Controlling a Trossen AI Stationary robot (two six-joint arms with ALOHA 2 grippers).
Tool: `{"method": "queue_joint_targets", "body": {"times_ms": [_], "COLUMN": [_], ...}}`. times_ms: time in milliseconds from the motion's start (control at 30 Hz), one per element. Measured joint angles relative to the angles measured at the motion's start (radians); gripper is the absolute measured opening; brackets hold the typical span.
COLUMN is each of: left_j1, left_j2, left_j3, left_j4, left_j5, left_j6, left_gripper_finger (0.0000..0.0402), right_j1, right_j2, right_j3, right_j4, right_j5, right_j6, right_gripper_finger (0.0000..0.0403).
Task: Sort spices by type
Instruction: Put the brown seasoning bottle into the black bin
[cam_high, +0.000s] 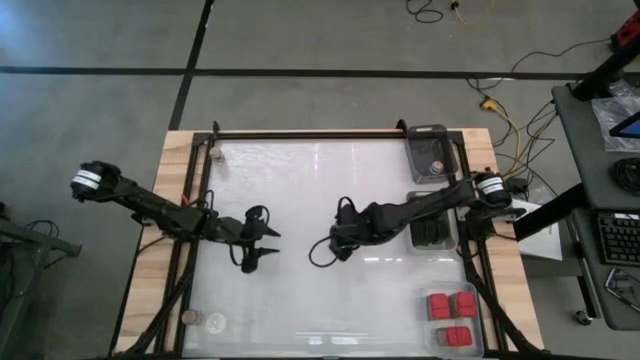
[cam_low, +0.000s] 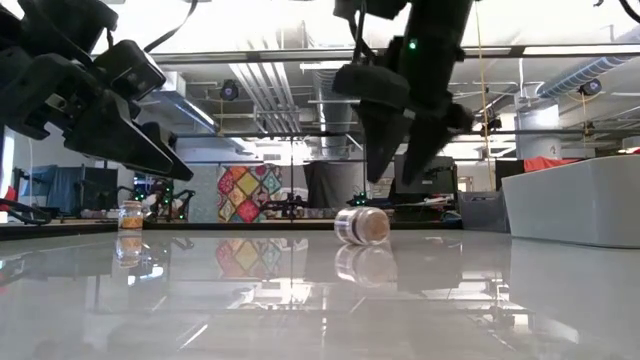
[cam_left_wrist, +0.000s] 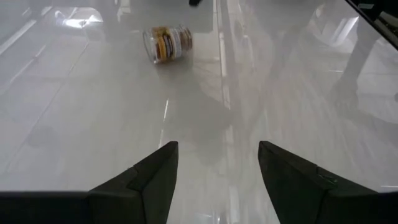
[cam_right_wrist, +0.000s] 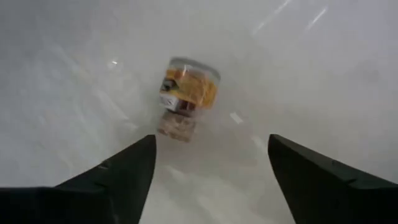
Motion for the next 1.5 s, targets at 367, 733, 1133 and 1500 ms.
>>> {"method": "queue_joint_targets", "body": {"times_ms": [367, 733, 1133, 1500], "left_j1": [0.000, 0.000, 0.000, 0.000], "left_j2": [0.006, 0.006, 0.006, 0.007], "left_j3": [0.000, 0.000, 0.000, 0.000], "left_j4": [0.011, 0.006, 0.024, 0.026], "left_j5": [0.000, 0.000, 0.000, 0.000], "left_j6": [0.015, 0.015, 0.015, 0.015], "left_gripper_finger": [0.0207, 0.0207, 0.0207, 0.0207], "right_j1": [0.000, 0.157, 0.285, 0.278], "right_j2": [0.064, 0.068, 0.068, 0.068], "right_j3": [-0.014, -0.044, -0.322, -0.424], "right_j4": [0.164, 0.266, 0.692, 0.838], "right_j5": [-0.020, 0.390, 0.636, 0.705], "right_j6": [0.120, -0.040, -0.140, -0.066], "right_gripper_finger": [0.0339, 0.0354, 0.0354, 0.0354]}}
